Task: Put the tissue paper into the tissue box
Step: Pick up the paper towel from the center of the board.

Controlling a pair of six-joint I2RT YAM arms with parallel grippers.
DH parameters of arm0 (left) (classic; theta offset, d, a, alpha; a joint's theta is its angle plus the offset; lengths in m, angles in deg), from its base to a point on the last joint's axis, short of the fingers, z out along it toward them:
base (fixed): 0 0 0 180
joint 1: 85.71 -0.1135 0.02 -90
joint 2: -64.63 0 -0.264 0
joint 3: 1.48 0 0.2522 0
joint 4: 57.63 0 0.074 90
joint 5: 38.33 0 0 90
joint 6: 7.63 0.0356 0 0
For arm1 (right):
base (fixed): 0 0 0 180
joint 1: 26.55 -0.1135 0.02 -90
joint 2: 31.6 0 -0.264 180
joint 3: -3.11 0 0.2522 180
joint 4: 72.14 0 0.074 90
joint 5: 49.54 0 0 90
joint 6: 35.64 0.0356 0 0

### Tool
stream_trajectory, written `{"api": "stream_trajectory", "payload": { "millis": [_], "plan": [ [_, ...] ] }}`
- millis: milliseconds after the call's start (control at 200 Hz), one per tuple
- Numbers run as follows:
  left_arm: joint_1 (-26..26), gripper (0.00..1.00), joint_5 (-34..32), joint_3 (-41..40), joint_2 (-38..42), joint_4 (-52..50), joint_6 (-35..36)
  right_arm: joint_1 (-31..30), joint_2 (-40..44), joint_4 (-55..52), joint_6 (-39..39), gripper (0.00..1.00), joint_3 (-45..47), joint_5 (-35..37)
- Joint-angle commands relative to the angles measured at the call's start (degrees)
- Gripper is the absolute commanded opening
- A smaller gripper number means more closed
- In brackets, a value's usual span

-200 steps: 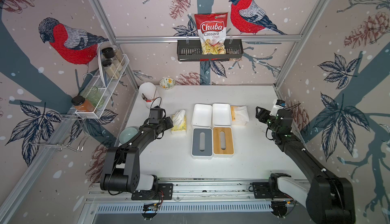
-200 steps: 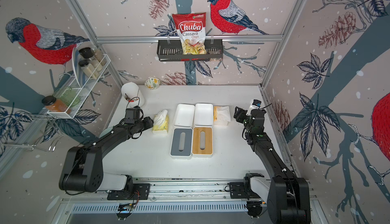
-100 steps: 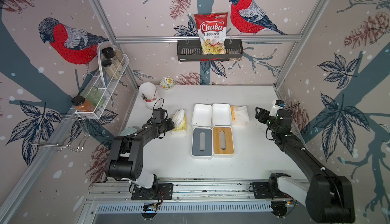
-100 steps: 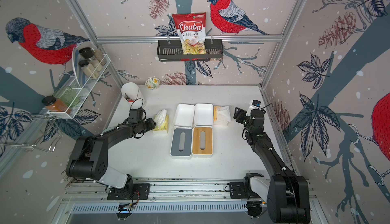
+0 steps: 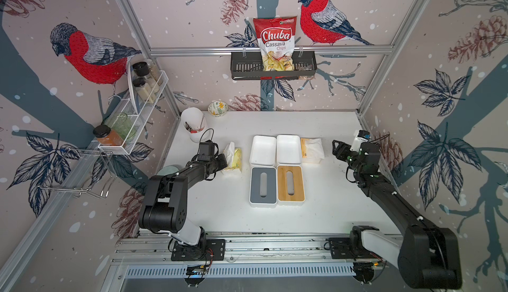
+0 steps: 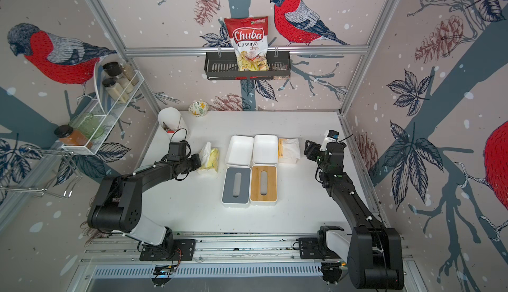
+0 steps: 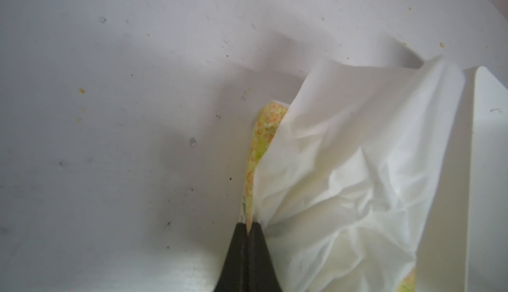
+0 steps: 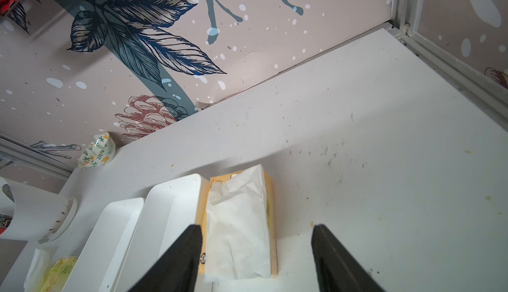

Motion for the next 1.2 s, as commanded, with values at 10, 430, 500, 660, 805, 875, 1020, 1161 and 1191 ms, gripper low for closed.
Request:
{"api": "stream_trajectory", "payload": {
  "millis": [10,430,500,660,805,875,1020,1161,1191],
  "plan": [
    [0.07,0.0,-1.1,-0.69,1.99,-0.53,0.3,0.01,-0.29,0.94,-0.33,0.69,-0.51,-0.65],
    [1.44,0.0,4.15,-1.88,12.43,-0.63,-2.26,0.02,-1.16,0.8,-0.21,0.68,-0.91,-1.43],
    [1.87,0.0,4.78,-1.06,13.8,-1.29,-2.49,-0.03,-1.12,0.74,-0.29,0.68,-0.91,-1.38],
    [2.98,0.0,6.45,0.07,17.42,-1.8,-4.42,-0.04,-1.34,0.75,-0.2,0.68,-1.0,-1.68],
    [4.85,0.0,8.62,1.32,19.95,-0.23,-7.26,0.02,-1.54,0.72,-0.2,0.68,-1.17,-1.8],
    [5.83,0.0,9.81,2.23,20.06,0.8,-8.62,-0.03,-1.55,0.62,-0.05,0.68,-1.16,-1.88],
    [6.82,0.0,13.0,1.94,18.87,7.39,-13.68,0.02,-1.53,0.52,-0.1,0.68,-1.26,-2.04],
    [9.04,0.0,13.03,2.45,15.22,12.4,-16.38,-0.02,-1.45,0.48,-0.09,0.68,-1.26,-2.06],
    [9.57,0.0,13.15,2.45,14.26,13.63,-17.02,-0.04,-1.49,0.53,-0.05,0.68,-1.26,-2.06]
  ]
}}
